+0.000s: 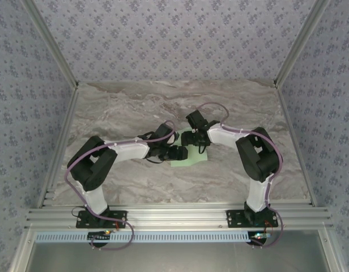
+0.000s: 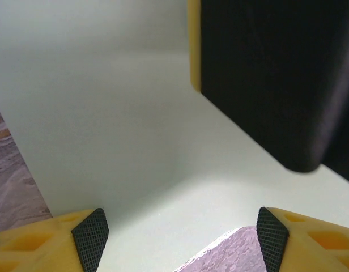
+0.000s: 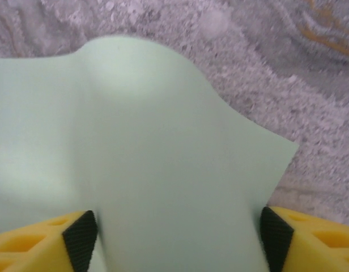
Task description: Fold a paper plane with a square sheet of paper (fold left side to right side)
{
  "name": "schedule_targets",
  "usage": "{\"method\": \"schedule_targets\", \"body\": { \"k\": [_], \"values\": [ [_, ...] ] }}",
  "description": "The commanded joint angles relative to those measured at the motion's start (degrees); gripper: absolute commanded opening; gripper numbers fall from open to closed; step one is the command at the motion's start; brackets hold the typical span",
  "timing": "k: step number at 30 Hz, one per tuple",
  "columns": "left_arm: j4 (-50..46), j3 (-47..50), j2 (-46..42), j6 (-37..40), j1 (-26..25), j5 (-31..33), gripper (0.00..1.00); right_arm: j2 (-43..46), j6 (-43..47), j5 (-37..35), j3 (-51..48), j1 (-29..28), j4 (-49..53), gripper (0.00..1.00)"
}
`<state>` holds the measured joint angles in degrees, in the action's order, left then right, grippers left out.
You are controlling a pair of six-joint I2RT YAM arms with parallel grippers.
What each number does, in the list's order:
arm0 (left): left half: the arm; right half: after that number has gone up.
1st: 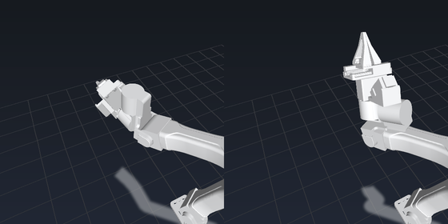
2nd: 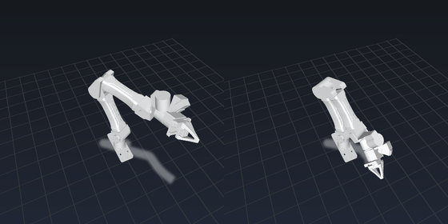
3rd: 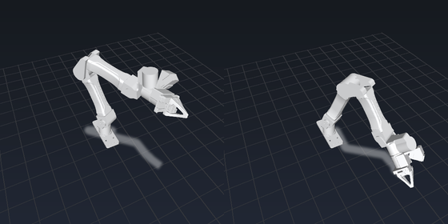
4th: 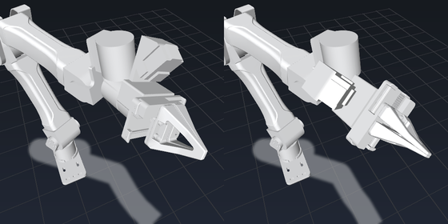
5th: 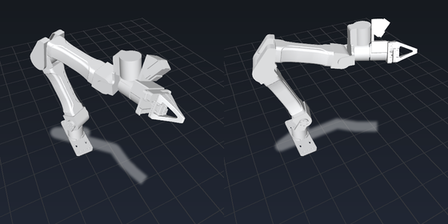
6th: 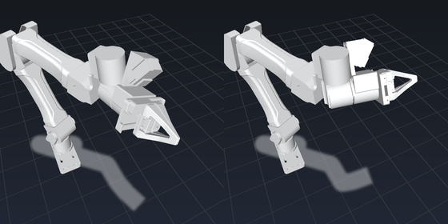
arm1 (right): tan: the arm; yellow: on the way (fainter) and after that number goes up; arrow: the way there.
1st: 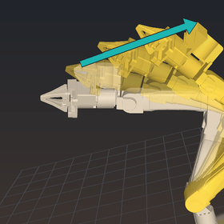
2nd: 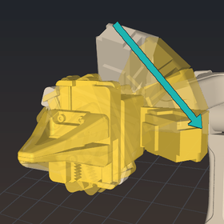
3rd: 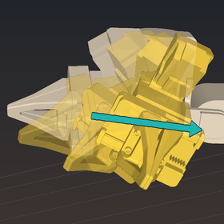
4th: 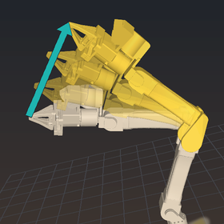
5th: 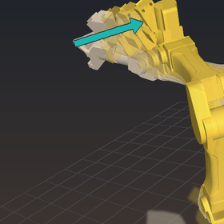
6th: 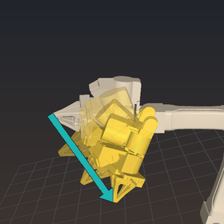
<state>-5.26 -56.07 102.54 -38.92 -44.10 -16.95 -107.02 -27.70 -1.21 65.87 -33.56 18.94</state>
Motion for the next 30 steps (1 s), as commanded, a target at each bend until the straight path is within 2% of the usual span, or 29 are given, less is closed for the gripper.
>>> {"method": "schedule_targets", "body": {
  "k": [1,7,13,21,26,30],
  "values": [
    [-0.8,1.3,0.4,0.4,0.3,1.5,0.74,1.4,-0.7,5.0,-1.4,-1.2,4.8,0.71],
    [2.1,5.3,-7.2,0.4,4.1,-1.2,0.75,2.7,0.8,8.5,-2.0,-0.2,4.0,0.49],
    [4.3,11.2,-18.0,1.2,12.1,-6.7,0.78,6.3,1.6,15.0,-3.7,1.0,0.4,0.34],
    [16.4,20.2,-32.4,-3.2,24.0,-20.1,0.85,17.4,-1.0,31.2,-9.8,5.1,-10.9,0.30],
    [21.5,19.4,-38.8,-4.0,25.0,-26.8,0.91,26.9,-3.4,42.9,-12.2,7.8,-16.2,0.30],
    [25.0,17.9,-41.4,-5.3,24.9,-29.9,0.95,33.2,-5.2,48.3,-11.6,7.9,-17.3,0.29]
  ]
}}
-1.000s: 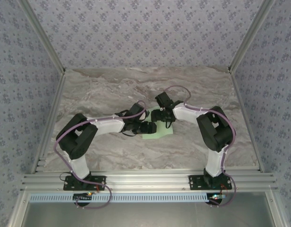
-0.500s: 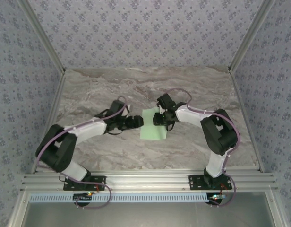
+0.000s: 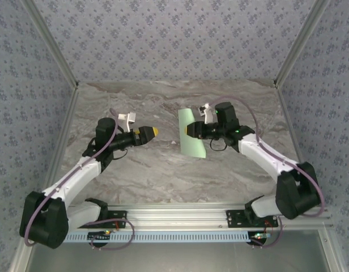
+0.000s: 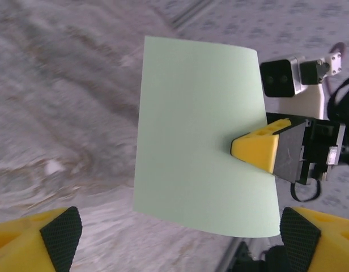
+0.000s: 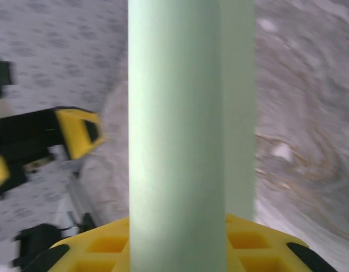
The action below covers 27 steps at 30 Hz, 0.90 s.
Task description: Fold a paper plane with a square sheet of paper (fold left side to right side)
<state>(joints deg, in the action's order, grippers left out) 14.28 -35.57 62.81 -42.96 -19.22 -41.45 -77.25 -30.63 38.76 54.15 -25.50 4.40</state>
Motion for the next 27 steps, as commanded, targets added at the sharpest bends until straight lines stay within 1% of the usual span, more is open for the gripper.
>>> {"method": "schedule_targets", "body": {
  "k": [1,6,13,20,21,23,24,25,27],
  "values": [
    [6.2,-3.0,-1.9,-1.6,0.0,-5.9,0.95,4.6,-3.1,9.2,0.3,-0.1,-3.5,0.29],
    [8.8,-4.3,-1.7,-2.2,-1.3,-7.2,0.96,7.6,-7.7,12.3,1.9,-1.4,-7.4,0.28],
    [13.6,-5.0,-0.7,-4.0,-3.3,-7.6,0.97,8.5,-9.1,14.7,5.1,-4.5,-10.1,0.28],
    [15.3,-6.1,2.4,-4.3,-5.7,-7.4,0.92,8.3,-10.9,14.9,4.2,-4.7,-12.7,0.28],
    [16.1,-6.2,3.1,-4.7,-6.0,-7.5,0.91,8.3,-10.9,15.0,4.1,-4.6,-13.0,0.28],
    [18.3,-6.2,4.2,-5.7,-6.5,-7.8,0.83,8.4,-10.1,14.6,4.3,-4.6,-11.9,0.29],
    [19.6,-6.2,4.6,-6.6,-6.5,-7.9,0.75,8.3,-9.1,14.1,4.5,-4.5,-10.1,0.29],
    [20.6,-6.2,4.7,-7.1,-6.5,-7.8,0.63,8.3,-8.2,13.6,4.5,-4.3,-8.5,0.29],
    [19.2,-6.5,4.7,-6.6,-6.6,-7.0,0.40,8.3,-7.0,12.9,4.5,-3.5,-6.3,0.31]
  ]
}}
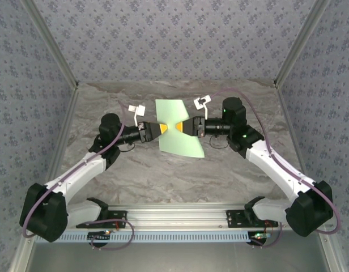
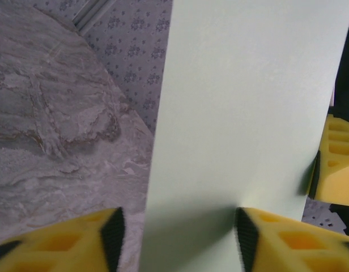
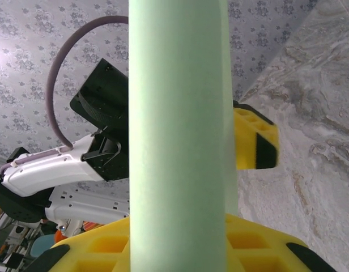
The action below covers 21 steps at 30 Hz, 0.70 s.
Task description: Fold a paper plane with a square sheet of paper (fold left side to right side)
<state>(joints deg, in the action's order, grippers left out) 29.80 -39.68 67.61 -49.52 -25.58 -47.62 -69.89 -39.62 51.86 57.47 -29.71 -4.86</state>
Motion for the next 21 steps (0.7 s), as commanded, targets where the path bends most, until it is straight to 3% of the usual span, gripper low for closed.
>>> {"method": "schedule_targets", "body": {
  "k": [1,3,5,9,13,17,21],
  "values": [
    [2.2,-2.5,-0.1,0.7,-0.3,-0.3,0.29,1.1,2.9,-1.1,1.1,1.5,4.6,0.34],
    [-0.2,-2.5,-0.1,2.0,-0.2,0.6,0.16,1.3,5.5,-3.5,1.2,2.8,9.5,0.41],
    [-3.9,-2.4,0.1,4.1,-0.2,1.8,0.10,1.5,9.0,-8.5,1.9,4.3,16.6,0.51],
    [-9.8,-0.6,1.9,7.3,-0.2,4.6,0.04,1.0,14.3,-18.7,2.3,6.7,28.7,0.69],
    [-12.4,1.8,6.7,8.4,-0.2,7.1,0.03,0.0,15.9,-26.9,0.5,7.7,32.2,0.82],
    [-15.1,2.7,13.5,10.2,-0.3,10.1,0.03,-2.9,16.6,-30.6,-1.7,7.2,32.3,0.84],
    [-17.1,1.6,20.5,11.0,0.1,12.8,0.02,-7.8,13.7,-29.7,-4.5,5.3,26.9,0.66]
  ]
}}
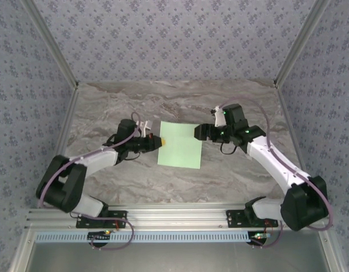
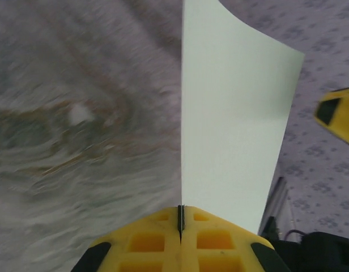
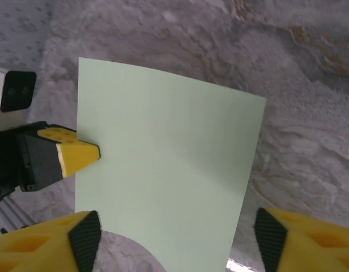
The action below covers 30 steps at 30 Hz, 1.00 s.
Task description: Fold a paper plane with a square sheet of paper (fold left side to right side)
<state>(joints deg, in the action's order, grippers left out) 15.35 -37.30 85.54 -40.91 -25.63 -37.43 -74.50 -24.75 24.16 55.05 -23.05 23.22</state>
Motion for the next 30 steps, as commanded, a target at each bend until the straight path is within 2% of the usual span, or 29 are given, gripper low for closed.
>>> {"method": "schedule_targets", "body": {
  "k": [1,4,5,8,15,22,26,30],
  "values": [
    [-4.0,-1.8,4.3,2.9,0.2,3.0,0.02,-5.0,-2.1,-1.4,-2.6,-2.2,-3.1,0.60],
    [-6.5,-4.3,7.4,3.7,0.2,3.6,0.01,-10.9,-4.4,-0.5,-2.2,-5.0,-7.3,0.35],
    [-7.4,-5.0,8.0,4.0,0.2,4.0,0.01,-12.8,-4.8,-1.1,-1.7,-5.8,-7.7,0.30],
    [-10.1,-6.6,8.5,4.5,0.1,5.1,0.02,-18.7,-4.9,-4.3,0.4,-7.5,-6.4,0.25],
    [-11.9,-7.3,5.5,4.3,-0.4,3.9,0.09,-26.8,-4.7,-8.5,2.2,-8.9,-1.4,0.23],
    [-7.1,-10.4,5.8,0.4,-3.6,-0.6,0.41,-28.1,-4.5,-8.3,1.2,-8.8,-1.8,0.22],
    [-2.4,-12.9,8.3,-3.0,-6.6,-1.7,0.56,-25.9,-5.3,-4.6,-0.8,-7.9,-6.4,0.23],
    [-0.7,-16.0,12.0,-4.0,-9.2,-1.9,0.63,-22.0,-6.4,-0.1,-3.3,-6.0,-11.6,0.26]
  ]
}}
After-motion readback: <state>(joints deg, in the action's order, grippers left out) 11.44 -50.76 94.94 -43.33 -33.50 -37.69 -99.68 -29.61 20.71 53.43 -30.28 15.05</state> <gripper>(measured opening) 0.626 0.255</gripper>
